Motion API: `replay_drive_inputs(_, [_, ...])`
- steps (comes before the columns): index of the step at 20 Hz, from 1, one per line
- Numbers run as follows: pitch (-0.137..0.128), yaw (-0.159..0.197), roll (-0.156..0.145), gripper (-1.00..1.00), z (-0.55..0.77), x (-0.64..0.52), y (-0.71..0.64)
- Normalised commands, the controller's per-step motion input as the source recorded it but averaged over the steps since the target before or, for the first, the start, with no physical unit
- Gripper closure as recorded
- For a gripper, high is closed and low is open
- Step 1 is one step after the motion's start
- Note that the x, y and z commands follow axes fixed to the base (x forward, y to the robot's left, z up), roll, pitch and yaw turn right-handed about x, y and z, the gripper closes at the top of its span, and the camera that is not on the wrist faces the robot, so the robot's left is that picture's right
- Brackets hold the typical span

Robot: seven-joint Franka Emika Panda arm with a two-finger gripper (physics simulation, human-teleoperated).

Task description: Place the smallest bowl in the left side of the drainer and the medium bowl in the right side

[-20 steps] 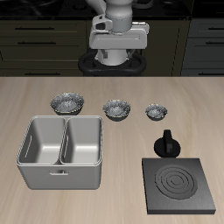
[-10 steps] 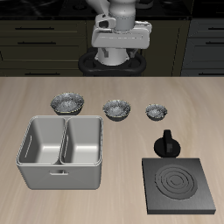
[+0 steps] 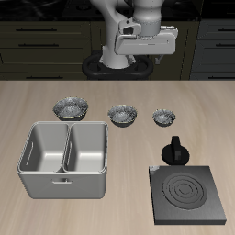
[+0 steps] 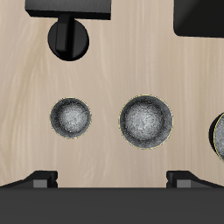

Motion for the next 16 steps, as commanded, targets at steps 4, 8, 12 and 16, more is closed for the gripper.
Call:
replay_drive_inputs(4, [0.037, 0.012, 0.018, -1.0, -0.11, 0.12, 0.52])
replay_drive_inputs(8, [-0.017, 0.004, 0.008, -1.0, 0.03, 0.15, 0.43])
replay_drive_inputs(12, [-0.009, 0.007, 0.003, -1.0, 0.02, 0.14, 0.37])
replay_drive_inputs(16, [-0.031, 0.002, -0.007, -1.0, 0.05, 0.09, 0.19])
